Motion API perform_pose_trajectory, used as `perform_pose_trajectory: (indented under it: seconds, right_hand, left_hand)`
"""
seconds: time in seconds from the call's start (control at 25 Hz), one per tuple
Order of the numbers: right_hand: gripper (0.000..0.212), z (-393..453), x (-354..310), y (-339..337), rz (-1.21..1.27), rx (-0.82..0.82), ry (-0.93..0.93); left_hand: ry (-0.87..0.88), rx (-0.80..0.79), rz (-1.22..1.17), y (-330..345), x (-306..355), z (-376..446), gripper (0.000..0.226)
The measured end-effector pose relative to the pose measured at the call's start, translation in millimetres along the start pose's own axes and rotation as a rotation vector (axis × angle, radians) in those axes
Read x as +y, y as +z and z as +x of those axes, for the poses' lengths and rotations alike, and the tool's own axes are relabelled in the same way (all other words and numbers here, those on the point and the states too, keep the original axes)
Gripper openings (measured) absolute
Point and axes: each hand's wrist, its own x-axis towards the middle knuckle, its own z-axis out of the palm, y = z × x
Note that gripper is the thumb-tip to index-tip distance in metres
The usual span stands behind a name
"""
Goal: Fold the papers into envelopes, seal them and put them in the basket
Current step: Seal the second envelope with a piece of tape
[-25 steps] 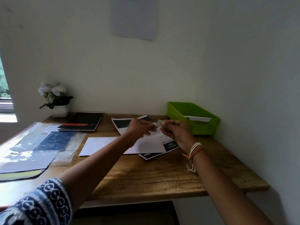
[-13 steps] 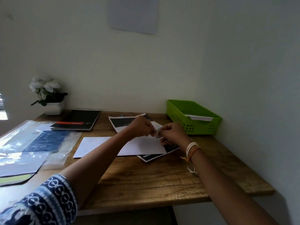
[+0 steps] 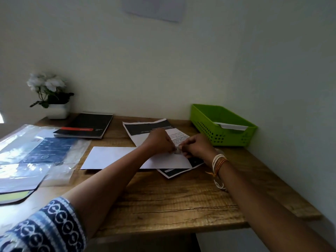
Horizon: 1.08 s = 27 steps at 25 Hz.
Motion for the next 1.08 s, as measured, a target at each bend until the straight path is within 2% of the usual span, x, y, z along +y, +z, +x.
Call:
perform_pose_trajectory:
  seconds: [0.2,0.36,0.56,0.64,0.72,0.96,1.08]
  right_hand:
    - [0.007,1.6,0.8,3.9,-0.081,0.019,-0.02]
    - [0.005,2.8,1.8,6.7,-0.178,0.052,-0.065]
    - [0.014,-0.2,3.2,8.3,-0.233,0.118,-0.155]
    - [0.014,-0.3,2.5,6.2,-0.299,0.076,-0.204]
    - [0.006,-1.0,0.7,2.5,-0.378,0.002,-0.215]
    - [0.031,-5.4,-5.6,-6.3,-0.457,-0.13,-0.116]
    - [0.04,-8.8,-7.7,-8.9,-0.452,-0.158,-0.088]
  left_hand:
    - [-0.001,0.004,0.004,0.2,-0.6,-1.8,0.021]
    - [0.001,0.032,0.067,0.6,-2.2,-3.4,0.034]
    - [0.013,-0.019,0.034,0.5,-2.5,-5.3,0.021]
    - [0.005,-0.045,0.039,0.2,-0.7,-6.0,0.024]
    - [-0.008,-0.084,0.056,-0.4,-0.2,-4.9,0.029]
    - [-0.014,-0.255,0.127,-8.3,-1.0,-4.3,0.05]
    - [-0.063,-0.259,0.197,-9.9,-3.8,-6.1,0.069]
